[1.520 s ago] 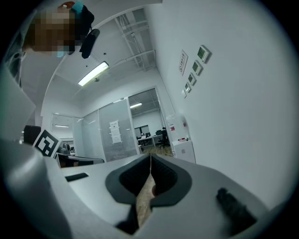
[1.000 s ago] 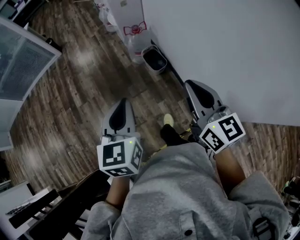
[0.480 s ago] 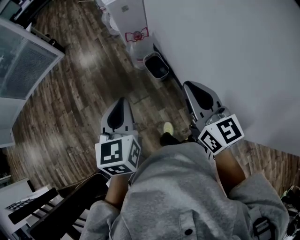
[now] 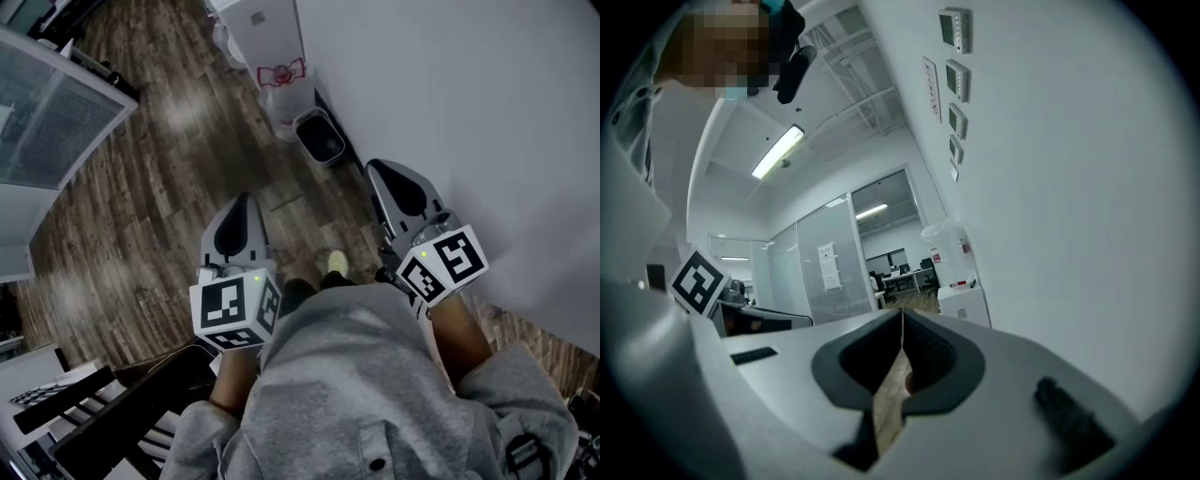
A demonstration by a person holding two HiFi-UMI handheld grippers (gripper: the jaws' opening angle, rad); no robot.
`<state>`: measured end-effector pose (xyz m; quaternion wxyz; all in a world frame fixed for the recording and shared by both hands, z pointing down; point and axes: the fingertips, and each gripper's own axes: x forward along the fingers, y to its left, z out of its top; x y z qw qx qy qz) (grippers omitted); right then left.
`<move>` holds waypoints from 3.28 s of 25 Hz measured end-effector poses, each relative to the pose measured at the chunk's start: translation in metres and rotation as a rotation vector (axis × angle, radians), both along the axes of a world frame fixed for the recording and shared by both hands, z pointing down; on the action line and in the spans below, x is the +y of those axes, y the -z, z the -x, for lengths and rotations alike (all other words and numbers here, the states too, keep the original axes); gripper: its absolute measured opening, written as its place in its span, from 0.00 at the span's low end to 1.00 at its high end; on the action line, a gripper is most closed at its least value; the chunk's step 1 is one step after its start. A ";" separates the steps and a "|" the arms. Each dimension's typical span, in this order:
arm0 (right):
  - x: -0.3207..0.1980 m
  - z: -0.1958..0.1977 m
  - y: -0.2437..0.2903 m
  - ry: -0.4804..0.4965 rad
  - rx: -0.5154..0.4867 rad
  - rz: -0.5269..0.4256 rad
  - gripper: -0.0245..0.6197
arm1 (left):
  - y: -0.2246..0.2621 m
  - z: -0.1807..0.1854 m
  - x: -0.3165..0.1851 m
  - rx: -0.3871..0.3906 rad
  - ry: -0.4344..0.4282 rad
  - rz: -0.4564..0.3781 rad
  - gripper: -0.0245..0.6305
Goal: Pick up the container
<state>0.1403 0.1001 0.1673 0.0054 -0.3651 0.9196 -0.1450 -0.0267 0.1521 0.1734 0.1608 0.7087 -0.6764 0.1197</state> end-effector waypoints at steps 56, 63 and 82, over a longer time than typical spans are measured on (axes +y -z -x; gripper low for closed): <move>-0.239 0.131 -0.017 -0.099 0.101 0.024 0.08 | -0.028 0.123 -0.258 0.055 -0.178 0.014 0.06; -0.268 0.158 -0.020 -0.122 0.130 0.002 0.08 | -0.037 0.149 -0.290 0.075 -0.204 0.010 0.06; -0.348 0.135 -0.087 -0.146 0.153 0.146 0.08 | -0.134 0.139 -0.378 0.060 -0.213 0.176 0.06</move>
